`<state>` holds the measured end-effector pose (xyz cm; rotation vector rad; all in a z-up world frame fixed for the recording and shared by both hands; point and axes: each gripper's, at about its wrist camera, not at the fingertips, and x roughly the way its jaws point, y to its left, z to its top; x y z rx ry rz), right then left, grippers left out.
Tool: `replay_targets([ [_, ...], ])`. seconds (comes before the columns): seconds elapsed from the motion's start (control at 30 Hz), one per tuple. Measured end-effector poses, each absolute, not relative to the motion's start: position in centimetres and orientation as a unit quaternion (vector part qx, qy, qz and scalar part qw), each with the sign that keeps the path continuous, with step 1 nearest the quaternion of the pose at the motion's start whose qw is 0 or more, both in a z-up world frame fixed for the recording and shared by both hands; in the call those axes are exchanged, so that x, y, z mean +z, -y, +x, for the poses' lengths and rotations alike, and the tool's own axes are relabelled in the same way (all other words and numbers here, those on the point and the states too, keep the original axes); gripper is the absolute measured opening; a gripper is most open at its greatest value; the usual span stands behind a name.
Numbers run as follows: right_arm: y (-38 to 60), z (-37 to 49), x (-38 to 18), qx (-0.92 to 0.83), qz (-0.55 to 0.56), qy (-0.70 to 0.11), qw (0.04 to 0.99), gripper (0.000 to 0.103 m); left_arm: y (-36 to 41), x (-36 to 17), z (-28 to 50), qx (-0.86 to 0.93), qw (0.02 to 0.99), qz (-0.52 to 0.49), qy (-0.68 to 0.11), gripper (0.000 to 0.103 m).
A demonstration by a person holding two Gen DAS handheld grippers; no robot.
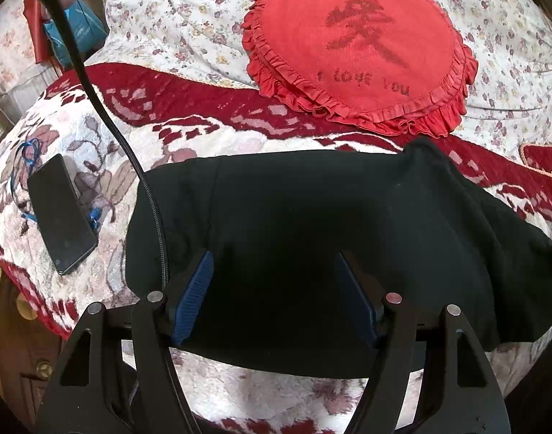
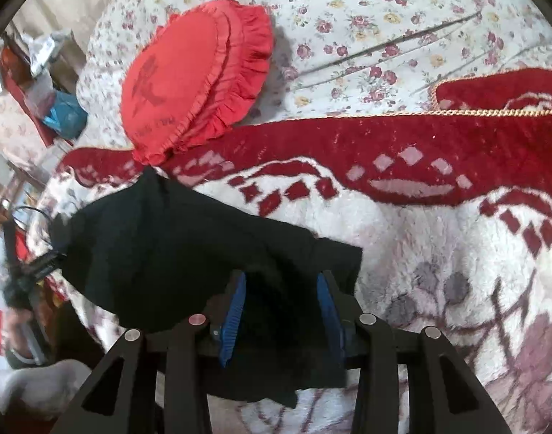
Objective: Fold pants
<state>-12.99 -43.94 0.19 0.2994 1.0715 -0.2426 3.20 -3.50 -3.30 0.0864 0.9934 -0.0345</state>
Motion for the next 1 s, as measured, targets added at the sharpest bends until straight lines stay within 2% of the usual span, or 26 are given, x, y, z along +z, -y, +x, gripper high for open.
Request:
replay_targets([
  [0.17, 44.1, -13.9, 0.5, -0.104, 0.167, -0.492, 0.848, 0.049, 3.0, -3.5, 3.2, -0.014, 0.876, 0.032, -0.481, 0.070],
  [0.27, 43.9, -13.2, -0.9, -0.105, 0.144, -0.514, 0.839, 0.049, 3.3, -3.5, 3.0, -0.015, 0.876, 0.035, -0.480, 0.070],
  [0.37, 43.0, -11.9, -2.6, -0.114, 0.086, -0.545, 0.826, 0.009, 3.4, -3.5, 2.8, -0.018, 0.876, 0.035, -0.480, 0.070],
  [0.5, 44.6, -12.2, -1.2, -0.139, 0.099, -0.513, 0.841, 0.005, 3.4, -3.2, 2.7, -0.017, 0.878, 0.042, -0.477, 0.070],
  [0.63, 45.7, -12.5, -2.3, -0.159, 0.103, -0.534, 0.824, 0.005, 2.9, -3.2, 2.9, -0.013, 0.877, 0.027, -0.480, 0.070],
  [0.67, 45.8, -12.8, -2.2, -0.161, 0.116, -0.526, 0.827, 0.007, 2.8, -3.3, 3.0, -0.014, 0.876, 0.025, -0.482, 0.070],
  [0.73, 46.1, -13.2, -1.5, -0.164, 0.132, -0.510, 0.834, 0.025, 2.9, -3.4, 2.9, -0.015, 0.875, 0.028, -0.483, 0.070],
  [0.77, 46.1, -13.4, -1.1, -0.162, 0.142, -0.504, 0.836, 0.050, 3.0, -3.4, 2.9, -0.015, 0.875, 0.032, -0.483, 0.070],
  [0.8, 46.0, -13.6, -0.9, -0.158, 0.151, -0.501, 0.838, 0.064, 3.0, -3.5, 2.9, -0.016, 0.875, 0.036, -0.483, 0.070],
  [1.0, 45.4, -12.2, -3.1, -0.158, 0.134, -0.540, 0.816, 0.065, 2.9, -3.5, 3.0, -0.017, 0.874, 0.027, -0.486, 0.070],
])
